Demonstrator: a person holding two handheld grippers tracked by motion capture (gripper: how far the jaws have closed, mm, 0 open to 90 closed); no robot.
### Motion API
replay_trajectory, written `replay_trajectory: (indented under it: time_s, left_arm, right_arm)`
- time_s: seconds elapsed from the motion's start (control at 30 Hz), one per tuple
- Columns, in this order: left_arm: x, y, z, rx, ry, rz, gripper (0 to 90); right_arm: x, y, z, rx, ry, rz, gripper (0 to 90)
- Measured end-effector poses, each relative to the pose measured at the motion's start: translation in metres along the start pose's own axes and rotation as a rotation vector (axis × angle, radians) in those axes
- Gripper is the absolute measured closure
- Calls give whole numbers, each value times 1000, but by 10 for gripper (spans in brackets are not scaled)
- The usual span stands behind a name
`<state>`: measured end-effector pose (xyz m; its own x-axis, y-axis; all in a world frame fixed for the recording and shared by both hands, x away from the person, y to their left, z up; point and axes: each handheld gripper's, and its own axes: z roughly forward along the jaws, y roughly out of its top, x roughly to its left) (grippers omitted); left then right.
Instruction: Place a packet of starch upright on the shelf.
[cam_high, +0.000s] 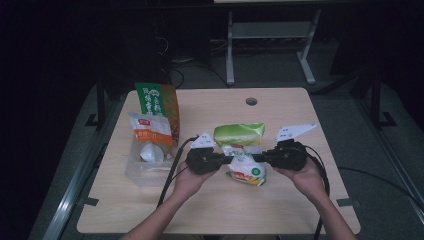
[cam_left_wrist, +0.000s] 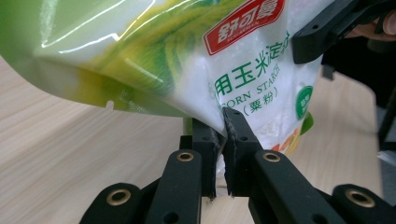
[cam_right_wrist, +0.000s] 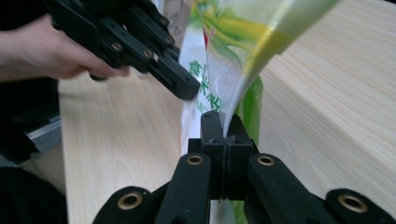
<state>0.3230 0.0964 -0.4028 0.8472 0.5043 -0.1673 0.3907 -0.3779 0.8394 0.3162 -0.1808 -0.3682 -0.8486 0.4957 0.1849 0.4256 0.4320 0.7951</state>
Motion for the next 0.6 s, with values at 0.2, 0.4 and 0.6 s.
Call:
replay_trajectory:
  time_s: [0.2,0.4,0.6]
  left_arm:
    - [-1,-9,-4,32,33,30,857]
    - [-6,-12,-3,43,42,46,862]
    - [-6,-11,-4,50,42,50,860]
  right_arm:
    - [1,-4,16,68,10,-18,856]
    - [1,-8,15,63,-23,-2,732]
    - [2,2,11,58,-18,-5,651]
